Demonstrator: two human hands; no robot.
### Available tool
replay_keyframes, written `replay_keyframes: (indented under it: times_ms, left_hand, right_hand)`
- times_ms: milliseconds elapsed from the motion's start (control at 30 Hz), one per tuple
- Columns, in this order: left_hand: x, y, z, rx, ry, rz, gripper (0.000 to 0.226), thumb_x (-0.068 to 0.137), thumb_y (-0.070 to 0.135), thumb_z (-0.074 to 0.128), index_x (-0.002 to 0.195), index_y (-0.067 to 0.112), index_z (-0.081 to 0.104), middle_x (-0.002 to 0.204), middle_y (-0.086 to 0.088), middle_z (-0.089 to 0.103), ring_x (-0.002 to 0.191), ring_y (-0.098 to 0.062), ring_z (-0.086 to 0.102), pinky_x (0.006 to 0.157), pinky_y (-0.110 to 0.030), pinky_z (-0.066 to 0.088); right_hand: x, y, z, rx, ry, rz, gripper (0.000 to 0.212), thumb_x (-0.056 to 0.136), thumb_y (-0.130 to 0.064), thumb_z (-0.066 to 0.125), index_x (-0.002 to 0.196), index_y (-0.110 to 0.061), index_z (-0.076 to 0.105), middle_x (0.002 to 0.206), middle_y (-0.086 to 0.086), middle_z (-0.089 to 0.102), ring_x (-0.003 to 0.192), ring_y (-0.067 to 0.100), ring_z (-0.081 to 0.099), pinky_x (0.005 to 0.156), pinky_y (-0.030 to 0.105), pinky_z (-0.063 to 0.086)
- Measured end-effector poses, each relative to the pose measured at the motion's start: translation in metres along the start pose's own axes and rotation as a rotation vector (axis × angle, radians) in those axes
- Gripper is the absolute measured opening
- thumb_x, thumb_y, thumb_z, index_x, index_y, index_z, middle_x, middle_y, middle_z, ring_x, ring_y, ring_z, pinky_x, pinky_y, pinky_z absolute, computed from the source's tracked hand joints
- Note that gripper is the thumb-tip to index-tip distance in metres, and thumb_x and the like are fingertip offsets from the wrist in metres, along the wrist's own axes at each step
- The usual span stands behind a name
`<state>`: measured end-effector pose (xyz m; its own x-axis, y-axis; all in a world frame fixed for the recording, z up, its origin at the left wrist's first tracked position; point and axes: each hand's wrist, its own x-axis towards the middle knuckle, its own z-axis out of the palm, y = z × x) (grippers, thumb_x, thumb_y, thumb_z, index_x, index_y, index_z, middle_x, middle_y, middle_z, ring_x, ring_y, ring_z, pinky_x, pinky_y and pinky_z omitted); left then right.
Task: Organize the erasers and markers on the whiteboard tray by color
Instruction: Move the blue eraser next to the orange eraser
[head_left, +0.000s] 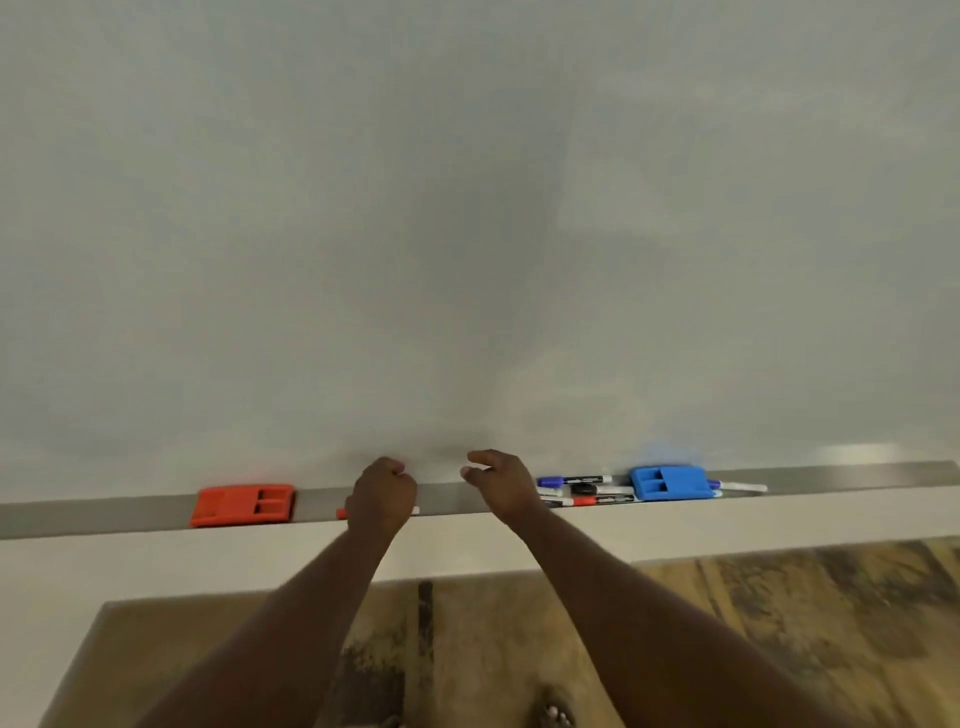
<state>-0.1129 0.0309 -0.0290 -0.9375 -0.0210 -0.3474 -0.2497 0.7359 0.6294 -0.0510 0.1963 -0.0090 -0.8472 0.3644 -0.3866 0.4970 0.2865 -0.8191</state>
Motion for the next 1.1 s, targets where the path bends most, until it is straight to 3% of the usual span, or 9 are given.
replay_keyframes:
  times_ms: [100,233,400,533,633,700,833,967,1100]
  left_hand:
    - [-0.015,0.03,0.042,0.001,-0.098,0.051,0.037,0.088,0.02,0.05,0.122,0.017,0.065,0.13,-0.007,0.064,0.122,-0.029,0.058,0.105,-0.034,0.043]
    - [-0.039,0.073,0.102,0.041,-0.207,0.106,0.034,0.088,0.02,0.053,0.118,0.015,0.067,0.127,-0.009,0.066,0.119,-0.029,0.059,0.098,-0.03,0.044]
    - [-0.067,0.116,0.163,0.095,-0.327,0.183,0.031,0.091,0.024,0.051,0.116,0.015,0.065,0.122,-0.008,0.066,0.11,-0.026,0.061,0.083,-0.027,0.042]
    - [-0.083,0.142,0.199,0.053,-0.355,0.171,0.035,0.091,0.022,0.055,0.123,0.012,0.063,0.127,-0.009,0.065,0.118,-0.027,0.059,0.09,-0.027,0.043]
    - [-0.089,0.159,0.22,0.082,-0.404,0.177,0.03,0.09,0.024,0.055,0.115,0.012,0.065,0.118,-0.012,0.068,0.107,-0.028,0.062,0.087,-0.031,0.047]
    - [-0.092,0.169,0.234,0.075,-0.447,0.165,0.035,0.092,0.025,0.055,0.124,0.013,0.062,0.126,-0.011,0.064,0.111,-0.026,0.061,0.089,-0.031,0.047]
    - [-0.096,0.185,0.258,0.002,-0.53,0.092,0.057,0.095,0.027,0.055,0.149,0.016,0.039,0.155,-0.008,0.039,0.138,-0.025,0.042,0.104,-0.026,0.036]
    - [-0.096,0.196,0.275,-0.003,-0.572,0.049,0.062,0.095,0.026,0.056,0.152,0.015,0.032,0.156,-0.011,0.035,0.138,-0.027,0.041,0.092,-0.024,0.034]
    - [-0.095,0.203,0.281,-0.025,-0.607,0.043,0.061,0.092,0.02,0.059,0.149,0.018,0.037,0.145,-0.012,0.048,0.122,-0.026,0.054,0.094,-0.032,0.044]
  right_hand:
    - [-0.003,0.028,-0.051,0.061,0.028,0.032,0.039,0.087,-0.023,0.071,0.125,-0.01,0.068,0.124,0.011,0.07,0.099,0.013,0.071,0.087,0.02,0.054]
    - [-0.005,0.07,-0.115,0.022,0.094,0.076,0.042,0.088,-0.027,0.068,0.127,-0.013,0.067,0.132,0.005,0.066,0.122,0.02,0.059,0.104,0.03,0.045]
    - [-0.004,0.12,-0.178,-0.03,0.129,0.125,0.042,0.091,-0.028,0.065,0.129,-0.011,0.065,0.13,0.006,0.066,0.121,0.022,0.059,0.099,0.029,0.044]
    - [0.002,0.15,-0.216,0.01,0.159,0.175,0.047,0.09,-0.026,0.067,0.132,-0.009,0.062,0.134,0.007,0.063,0.127,0.025,0.057,0.105,0.032,0.042]
    - [0.007,0.166,-0.238,0.025,0.199,0.22,0.053,0.09,-0.025,0.067,0.14,-0.01,0.055,0.141,0.008,0.057,0.128,0.025,0.054,0.101,0.029,0.041]
    - [0.011,0.177,-0.251,0.025,0.237,0.245,0.056,0.091,-0.026,0.066,0.143,-0.014,0.051,0.143,0.008,0.055,0.124,0.025,0.055,0.094,0.026,0.043]
    - [0.018,0.193,-0.273,-0.002,0.295,0.265,0.06,0.088,-0.023,0.067,0.144,-0.015,0.047,0.146,0.009,0.05,0.131,0.027,0.051,0.106,0.036,0.045]
    - [0.025,0.203,-0.285,-0.079,0.323,0.275,0.059,0.085,-0.018,0.066,0.14,-0.01,0.048,0.14,0.013,0.052,0.13,0.031,0.049,0.109,0.04,0.043]
    - [0.034,0.207,-0.291,-0.174,0.316,0.315,0.038,0.079,-0.018,0.061,0.116,-0.011,0.055,0.111,0.009,0.062,0.109,0.031,0.059,0.098,0.046,0.051]
